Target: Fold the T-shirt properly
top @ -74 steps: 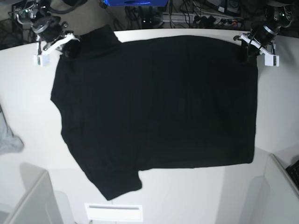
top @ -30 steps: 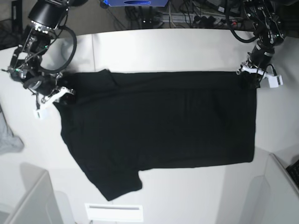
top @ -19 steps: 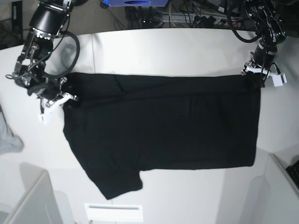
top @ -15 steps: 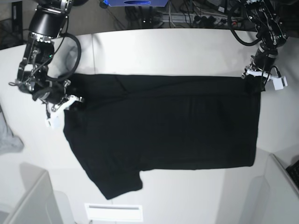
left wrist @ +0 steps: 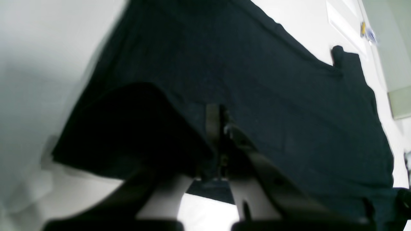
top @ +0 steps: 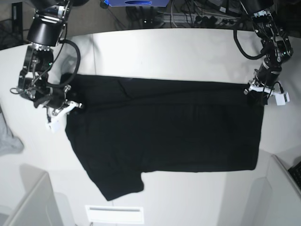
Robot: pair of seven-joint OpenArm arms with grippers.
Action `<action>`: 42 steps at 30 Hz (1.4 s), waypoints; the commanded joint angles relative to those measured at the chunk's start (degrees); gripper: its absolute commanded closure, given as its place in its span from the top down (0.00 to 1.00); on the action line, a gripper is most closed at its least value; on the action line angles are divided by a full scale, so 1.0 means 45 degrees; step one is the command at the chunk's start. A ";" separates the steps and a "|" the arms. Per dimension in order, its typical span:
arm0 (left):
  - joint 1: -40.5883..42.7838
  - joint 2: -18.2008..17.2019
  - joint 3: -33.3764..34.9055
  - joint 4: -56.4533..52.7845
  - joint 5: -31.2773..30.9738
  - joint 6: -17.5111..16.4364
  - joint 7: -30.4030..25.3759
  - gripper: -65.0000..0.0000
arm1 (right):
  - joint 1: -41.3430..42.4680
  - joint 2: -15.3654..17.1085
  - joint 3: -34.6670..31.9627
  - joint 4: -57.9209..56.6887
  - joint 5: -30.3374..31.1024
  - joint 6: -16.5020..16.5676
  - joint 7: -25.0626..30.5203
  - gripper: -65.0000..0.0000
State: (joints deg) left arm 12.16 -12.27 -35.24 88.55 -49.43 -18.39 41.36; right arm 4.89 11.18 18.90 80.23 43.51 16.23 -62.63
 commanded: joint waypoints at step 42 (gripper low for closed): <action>-0.3944 -0.0721 0.0164 -0.3610 0.1246 -0.0084 -0.0254 0.56 | 0.0819 0.0182 0.0148 -0.1095 0.0246 0.0018 0.1171 0.50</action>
State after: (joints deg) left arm -4.71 -14.61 -34.39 71.31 -42.76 -18.33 41.34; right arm 7.25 11.29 19.38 74.30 43.44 15.99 -57.93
